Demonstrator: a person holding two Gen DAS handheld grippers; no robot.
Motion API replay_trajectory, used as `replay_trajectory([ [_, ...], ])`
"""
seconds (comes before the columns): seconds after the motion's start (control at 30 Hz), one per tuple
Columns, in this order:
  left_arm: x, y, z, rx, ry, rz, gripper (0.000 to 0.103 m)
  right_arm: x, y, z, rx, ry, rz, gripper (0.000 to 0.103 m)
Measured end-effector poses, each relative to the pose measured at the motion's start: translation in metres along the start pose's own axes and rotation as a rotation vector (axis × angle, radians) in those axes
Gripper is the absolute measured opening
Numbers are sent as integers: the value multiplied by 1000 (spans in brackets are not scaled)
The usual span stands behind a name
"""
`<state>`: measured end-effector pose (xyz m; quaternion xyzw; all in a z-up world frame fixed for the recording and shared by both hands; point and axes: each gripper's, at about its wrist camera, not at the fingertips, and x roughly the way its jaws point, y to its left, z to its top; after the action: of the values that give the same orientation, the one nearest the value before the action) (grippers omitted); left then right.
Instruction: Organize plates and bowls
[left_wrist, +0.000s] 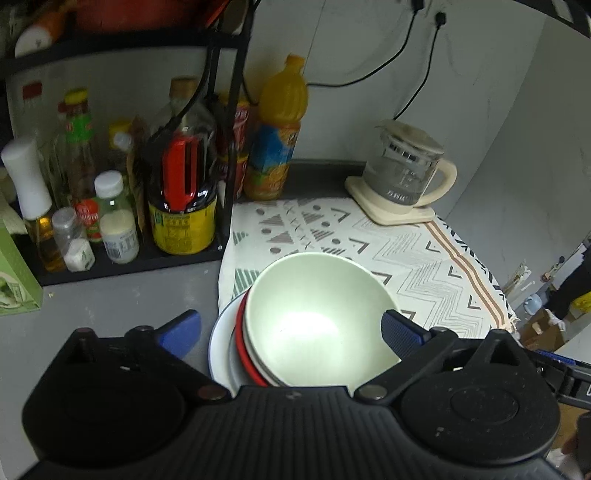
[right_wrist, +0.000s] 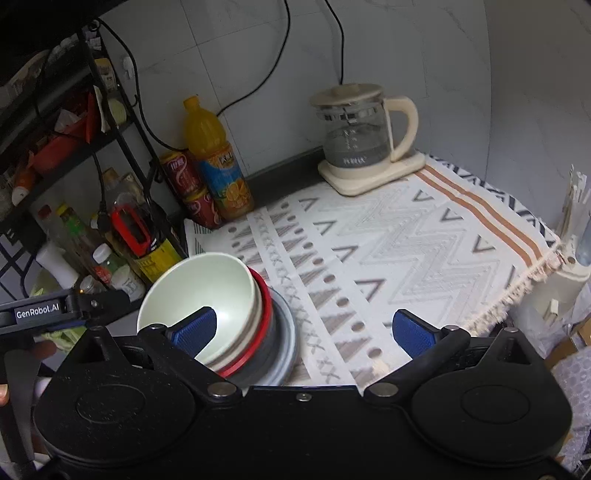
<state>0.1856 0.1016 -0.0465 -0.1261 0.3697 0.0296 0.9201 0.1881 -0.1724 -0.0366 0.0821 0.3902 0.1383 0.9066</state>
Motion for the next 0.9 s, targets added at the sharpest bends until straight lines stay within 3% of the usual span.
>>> replay_trajectory([
  [0.13,-10,-22,-14,38,-22,44,102,-16,-15,-7,-18,-10,0,102],
  [0.63,-79,-68,-60,41,-100,23,102,-73,-50,-32,-58,-61,32,102],
  [0.9,-102,-91,-80,58,-104,38,102,-94,-66,-44,-90,-73,32,102],
])
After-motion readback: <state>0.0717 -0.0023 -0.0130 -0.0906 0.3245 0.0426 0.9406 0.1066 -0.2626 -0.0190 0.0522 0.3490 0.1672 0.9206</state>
